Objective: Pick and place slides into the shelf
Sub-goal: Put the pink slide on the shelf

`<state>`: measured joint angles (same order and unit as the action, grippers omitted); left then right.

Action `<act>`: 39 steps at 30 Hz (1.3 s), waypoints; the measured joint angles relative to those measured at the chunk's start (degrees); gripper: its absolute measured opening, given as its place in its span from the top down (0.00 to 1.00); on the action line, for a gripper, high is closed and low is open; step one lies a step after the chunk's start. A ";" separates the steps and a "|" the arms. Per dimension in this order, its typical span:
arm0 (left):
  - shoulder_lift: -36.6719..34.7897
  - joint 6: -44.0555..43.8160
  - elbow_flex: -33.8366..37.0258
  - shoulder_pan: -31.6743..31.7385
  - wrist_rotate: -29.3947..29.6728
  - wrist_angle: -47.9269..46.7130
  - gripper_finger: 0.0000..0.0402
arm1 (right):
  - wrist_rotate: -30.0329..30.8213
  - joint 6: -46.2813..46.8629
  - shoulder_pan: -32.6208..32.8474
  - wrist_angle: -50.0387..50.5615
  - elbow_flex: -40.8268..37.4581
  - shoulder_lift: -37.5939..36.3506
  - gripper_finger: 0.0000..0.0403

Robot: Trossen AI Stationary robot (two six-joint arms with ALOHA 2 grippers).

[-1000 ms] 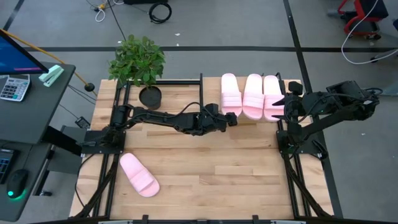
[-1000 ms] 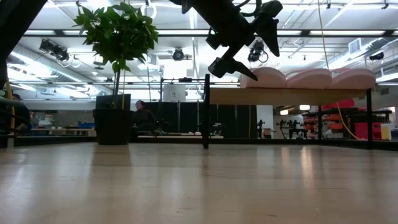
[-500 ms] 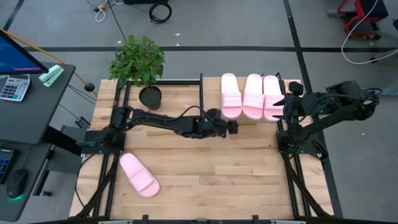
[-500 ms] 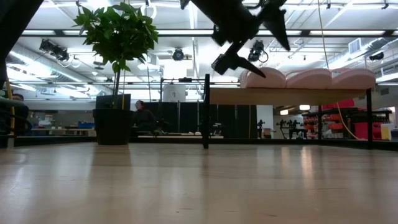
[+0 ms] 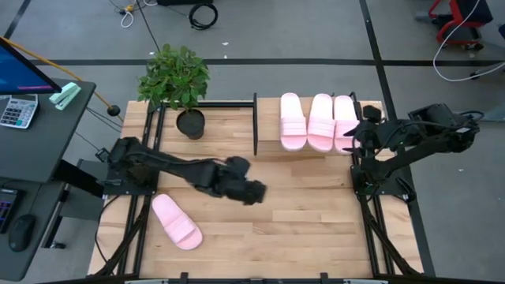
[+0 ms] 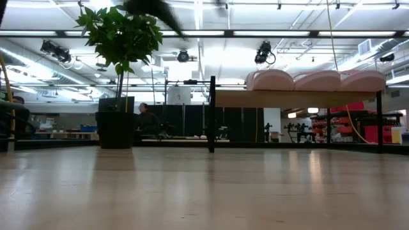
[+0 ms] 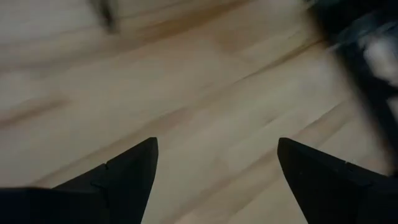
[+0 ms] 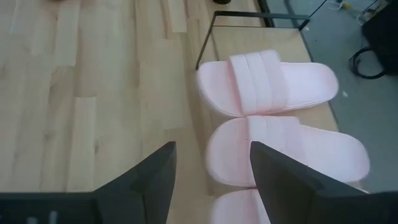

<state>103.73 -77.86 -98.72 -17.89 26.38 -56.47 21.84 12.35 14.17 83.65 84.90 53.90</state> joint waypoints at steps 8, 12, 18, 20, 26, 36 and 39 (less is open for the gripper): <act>-4.90 -3.71 0.00 -4.83 0.60 -20.49 0.16 | -5.93 1.78 0.31 -4.48 -1.65 3.21 0.47; -5.14 -5.23 0.02 -6.83 0.38 -24.65 0.16 | -6.87 1.76 1.74 -9.98 -4.37 4.62 0.47; -5.10 -7.03 0.02 -9.11 0.67 -27.78 0.16 | -7.41 3.13 4.09 -21.86 -10.08 6.75 0.47; -5.08 -7.01 0.02 -9.85 0.79 -29.03 0.16 | -7.70 3.21 4.73 -25.80 -11.88 7.86 0.47; -5.10 -7.59 4.24 -12.75 -2.24 -27.61 0.16 | -8.11 5.42 5.85 -32.42 -14.93 12.32 0.47; -5.03 -13.35 15.29 -19.98 -14.82 -22.08 0.16 | -9.71 5.65 6.01 -37.86 -15.03 18.50 0.47; -5.11 -15.32 16.69 -21.60 -18.08 -24.47 0.16 | -9.99 5.65 6.01 -40.40 -15.02 19.51 0.47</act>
<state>98.62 -93.18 -82.02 -39.49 8.30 -80.94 11.84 18.00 20.18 43.25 69.89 73.41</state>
